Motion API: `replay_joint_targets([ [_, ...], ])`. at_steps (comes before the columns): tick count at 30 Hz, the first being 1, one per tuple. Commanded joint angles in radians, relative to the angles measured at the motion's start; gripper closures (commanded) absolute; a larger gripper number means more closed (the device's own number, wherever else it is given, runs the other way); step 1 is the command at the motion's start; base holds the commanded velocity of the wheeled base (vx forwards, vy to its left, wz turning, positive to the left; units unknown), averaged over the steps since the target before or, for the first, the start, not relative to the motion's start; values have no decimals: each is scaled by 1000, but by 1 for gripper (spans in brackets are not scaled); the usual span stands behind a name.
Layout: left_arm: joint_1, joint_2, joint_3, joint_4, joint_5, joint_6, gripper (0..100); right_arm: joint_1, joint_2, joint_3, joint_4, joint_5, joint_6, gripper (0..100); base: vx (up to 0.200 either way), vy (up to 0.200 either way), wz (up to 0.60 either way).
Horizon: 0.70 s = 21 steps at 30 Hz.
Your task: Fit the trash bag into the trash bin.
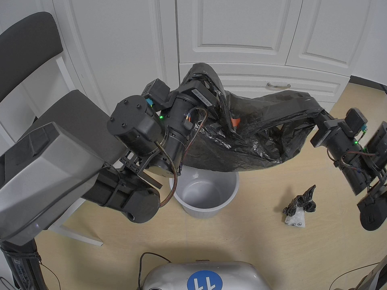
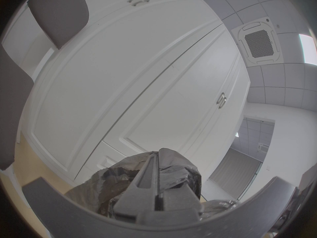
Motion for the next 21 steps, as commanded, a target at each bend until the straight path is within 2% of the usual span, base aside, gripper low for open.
replay_joint_targets([
  [1,36,39,-53,1,2,0,100,2,171,-96,-20,-26,56,100,0,0,0],
  [12,42,52,-96,1,2,16,100,4,164,-158,-20,-64,121,100,0,0,0],
  [17,44,62,-93,1,6,25,100,4,164,-141,-20,-63,118,100,0,0,0],
  [21,13,66,-64,-1,11,26,100,4,125,-73,-20,-50,82,100,0,0,0],
])
